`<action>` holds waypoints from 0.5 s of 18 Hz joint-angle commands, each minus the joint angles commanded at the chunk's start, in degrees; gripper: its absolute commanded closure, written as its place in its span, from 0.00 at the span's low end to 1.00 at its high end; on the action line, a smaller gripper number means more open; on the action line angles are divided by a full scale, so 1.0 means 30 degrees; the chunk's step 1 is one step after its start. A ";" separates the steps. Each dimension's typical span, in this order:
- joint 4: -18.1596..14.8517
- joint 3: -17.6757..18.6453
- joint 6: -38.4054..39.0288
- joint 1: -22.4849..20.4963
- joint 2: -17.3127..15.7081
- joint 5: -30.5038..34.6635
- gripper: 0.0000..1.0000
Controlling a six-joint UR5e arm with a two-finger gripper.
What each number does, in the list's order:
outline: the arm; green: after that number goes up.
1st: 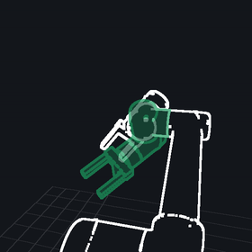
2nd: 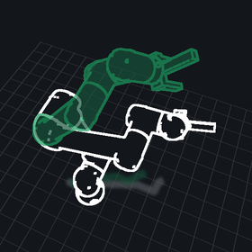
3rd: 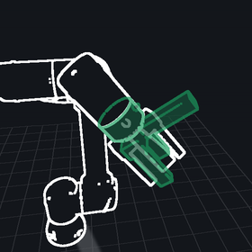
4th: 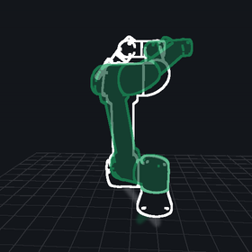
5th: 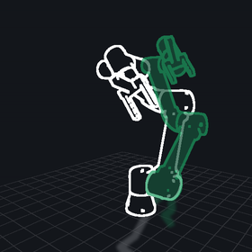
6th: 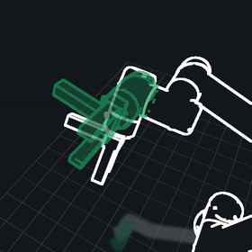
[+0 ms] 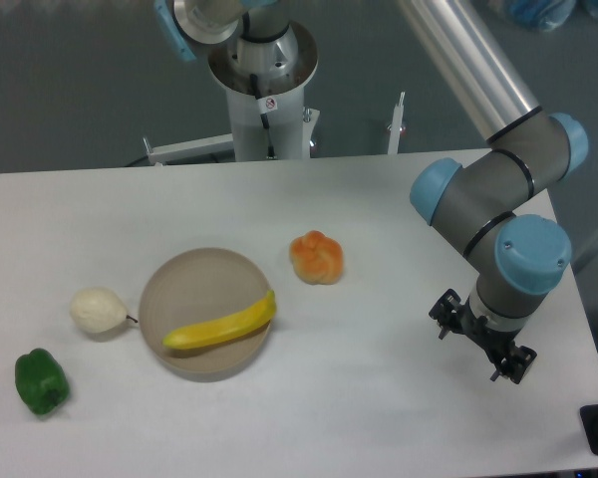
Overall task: Pick up the banana from the plate
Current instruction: 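Move the gripper over the yellow banana on the grey plate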
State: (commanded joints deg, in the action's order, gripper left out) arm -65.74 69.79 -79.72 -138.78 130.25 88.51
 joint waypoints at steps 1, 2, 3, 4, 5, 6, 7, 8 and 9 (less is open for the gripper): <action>0.0000 0.0029 0.0000 0.0000 -0.0029 0.0000 0.00; 0.0000 0.0087 0.0000 0.0174 -0.0174 0.0000 0.00; -0.0029 0.0117 0.0000 0.0321 -0.0321 0.0029 0.00; -0.0058 0.0146 0.0261 0.0699 -0.0409 0.0058 0.00; -0.0059 0.0437 0.0351 0.0993 -0.0642 0.0059 0.00; -0.0059 0.0874 0.0352 0.1199 -0.0877 0.0088 0.00; -0.0059 0.1430 0.0352 0.1288 -0.1198 0.0088 0.00; -0.0030 0.2016 0.0352 0.1550 -0.1636 0.0059 0.00; -0.0058 0.2660 0.0352 0.1814 -0.2076 0.0088 0.00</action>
State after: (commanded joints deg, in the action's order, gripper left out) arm -65.92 77.76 -78.66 -133.34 124.03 88.77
